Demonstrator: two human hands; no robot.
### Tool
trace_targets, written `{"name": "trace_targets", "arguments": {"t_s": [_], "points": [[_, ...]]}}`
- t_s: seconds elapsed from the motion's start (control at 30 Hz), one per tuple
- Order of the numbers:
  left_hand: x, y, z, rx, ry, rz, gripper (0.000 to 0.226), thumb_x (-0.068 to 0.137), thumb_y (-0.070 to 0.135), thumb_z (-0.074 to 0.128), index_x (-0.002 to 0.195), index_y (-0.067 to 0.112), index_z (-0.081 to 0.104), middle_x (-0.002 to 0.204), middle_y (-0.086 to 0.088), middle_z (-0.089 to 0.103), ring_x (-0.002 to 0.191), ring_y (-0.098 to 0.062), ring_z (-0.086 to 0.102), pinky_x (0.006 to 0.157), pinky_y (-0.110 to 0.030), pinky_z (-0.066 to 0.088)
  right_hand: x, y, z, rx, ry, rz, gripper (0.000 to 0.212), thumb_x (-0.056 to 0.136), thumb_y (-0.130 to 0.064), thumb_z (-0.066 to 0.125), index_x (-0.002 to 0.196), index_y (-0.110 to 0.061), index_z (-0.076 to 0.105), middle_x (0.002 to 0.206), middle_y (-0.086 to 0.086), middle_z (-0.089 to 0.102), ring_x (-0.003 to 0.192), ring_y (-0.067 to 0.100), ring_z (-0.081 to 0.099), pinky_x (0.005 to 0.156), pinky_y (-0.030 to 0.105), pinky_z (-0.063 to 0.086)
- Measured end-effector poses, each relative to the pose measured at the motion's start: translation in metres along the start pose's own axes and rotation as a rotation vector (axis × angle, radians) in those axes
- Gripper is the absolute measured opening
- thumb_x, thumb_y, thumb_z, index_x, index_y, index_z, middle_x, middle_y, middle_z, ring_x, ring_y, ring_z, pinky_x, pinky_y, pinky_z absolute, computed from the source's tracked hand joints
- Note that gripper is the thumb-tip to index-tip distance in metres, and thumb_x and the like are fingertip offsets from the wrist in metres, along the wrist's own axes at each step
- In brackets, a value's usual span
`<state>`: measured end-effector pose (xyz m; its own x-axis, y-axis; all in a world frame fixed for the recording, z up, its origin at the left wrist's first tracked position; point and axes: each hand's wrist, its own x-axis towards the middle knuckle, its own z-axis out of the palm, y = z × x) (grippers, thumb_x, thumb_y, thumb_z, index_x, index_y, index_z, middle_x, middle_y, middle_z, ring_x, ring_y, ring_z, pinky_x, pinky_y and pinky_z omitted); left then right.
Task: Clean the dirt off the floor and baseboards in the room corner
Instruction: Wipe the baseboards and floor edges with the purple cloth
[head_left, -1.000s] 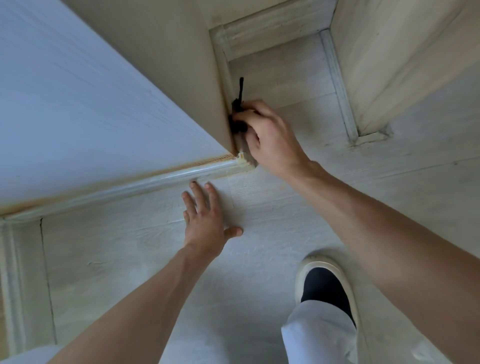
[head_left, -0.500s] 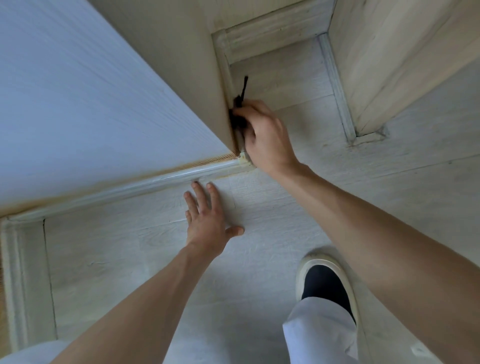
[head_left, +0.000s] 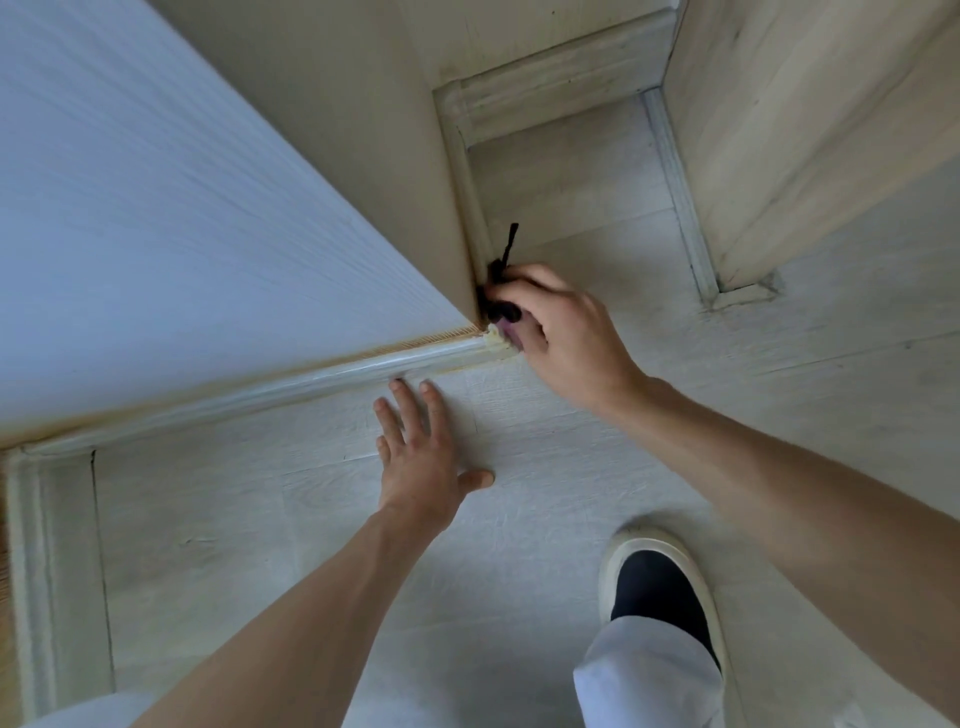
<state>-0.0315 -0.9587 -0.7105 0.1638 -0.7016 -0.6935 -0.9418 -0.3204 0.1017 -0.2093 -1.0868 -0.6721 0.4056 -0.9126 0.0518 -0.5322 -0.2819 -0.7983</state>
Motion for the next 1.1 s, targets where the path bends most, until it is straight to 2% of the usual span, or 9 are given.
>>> {"name": "trace_targets", "arguments": {"t_s": [0.13,0.23,0.37,0.47,0.6,0.73,0.9,1.0,1.1], "points": [[0.001,0.0,0.0,0.0,-0.002,0.008,0.129,0.086,0.061,0.069,0.157,0.01,-0.027,0.157,-0.022,-0.043,0.149,-0.05,-0.027,0.124,-0.059,0.011,0.041,0.018,-0.022,0.206,0.011,0.206,0.032,0.093,-0.009,0.061,0.121,-0.018,0.073,0.094,-0.014,0.07,0.076,-0.01,0.062,0.07,0.015,0.046],[0.001,-0.001,0.0,-0.001,-0.004,0.01,0.129,0.086,0.06,0.069,0.156,0.011,-0.028,0.156,-0.022,-0.045,0.148,-0.05,-0.029,0.124,-0.059,0.01,0.114,0.023,-0.029,0.375,0.192,0.349,0.047,0.078,-0.021,0.058,0.122,-0.017,0.074,0.115,-0.001,0.073,0.108,0.012,0.068,0.094,0.027,0.054],[0.001,-0.003,0.001,-0.018,0.001,0.018,0.13,0.086,0.061,0.069,0.156,0.013,-0.029,0.155,-0.019,-0.047,0.147,-0.048,-0.032,0.123,-0.06,0.008,0.153,0.002,-0.004,0.42,0.138,0.351,0.038,0.084,-0.01,0.061,0.117,-0.021,0.076,0.104,-0.002,0.075,0.092,0.014,0.07,0.078,0.025,0.056],[0.001,-0.003,0.002,-0.031,0.004,0.011,0.13,0.085,0.061,0.069,0.157,0.013,-0.028,0.156,-0.019,-0.046,0.147,-0.047,-0.031,0.124,-0.058,0.007,0.116,-0.008,0.016,0.327,0.228,0.254,0.043,0.083,0.004,0.053,0.117,-0.012,0.074,0.122,0.004,0.072,0.113,0.016,0.065,0.098,0.014,0.047],[0.001,0.0,0.001,-0.024,0.011,-0.006,0.131,0.085,0.061,0.069,0.157,0.011,-0.027,0.157,-0.02,-0.044,0.149,-0.048,-0.029,0.124,-0.058,0.009,0.032,0.0,0.01,0.339,0.121,0.149,0.04,0.081,0.007,0.057,0.114,-0.008,0.075,0.122,0.002,0.071,0.115,0.014,0.067,0.102,0.028,0.052],[0.002,0.001,-0.001,-0.008,0.003,-0.002,0.13,0.085,0.06,0.071,0.158,0.011,-0.025,0.158,-0.021,-0.041,0.149,-0.049,-0.027,0.124,-0.059,0.009,0.08,0.005,0.006,0.362,0.15,0.247,0.039,0.078,-0.008,0.058,0.112,-0.014,0.077,0.097,-0.009,0.073,0.081,0.001,0.066,0.08,0.026,0.053],[0.001,-0.001,0.0,-0.019,0.016,-0.004,0.13,0.084,0.06,0.073,0.158,0.013,-0.024,0.16,-0.019,-0.039,0.15,-0.048,-0.026,0.125,-0.059,0.009,0.03,0.002,0.011,0.389,0.094,0.206,0.039,0.084,0.01,0.059,0.115,-0.006,0.075,0.124,0.006,0.073,0.114,0.013,0.069,0.101,0.023,0.052],[0.001,-0.003,0.003,-0.03,0.023,0.0,0.13,0.083,0.06,0.073,0.159,0.013,-0.022,0.161,-0.019,-0.038,0.15,-0.048,-0.025,0.124,-0.06,0.009,-0.02,0.019,-0.02,0.316,-0.115,0.152,0.037,0.089,0.012,0.061,0.117,-0.008,0.076,0.123,-0.001,0.072,0.109,-0.003,0.066,0.094,0.011,0.046],[0.0,-0.002,0.002,-0.013,0.035,0.008,0.131,0.082,0.06,0.074,0.159,0.013,-0.021,0.162,-0.019,-0.037,0.151,-0.049,-0.024,0.125,-0.06,0.008,0.004,0.038,-0.019,0.332,0.003,0.189,0.036,0.091,0.01,0.061,0.12,-0.007,0.074,0.109,-0.002,0.074,0.09,-0.004,0.069,0.08,0.01,0.047]]}}
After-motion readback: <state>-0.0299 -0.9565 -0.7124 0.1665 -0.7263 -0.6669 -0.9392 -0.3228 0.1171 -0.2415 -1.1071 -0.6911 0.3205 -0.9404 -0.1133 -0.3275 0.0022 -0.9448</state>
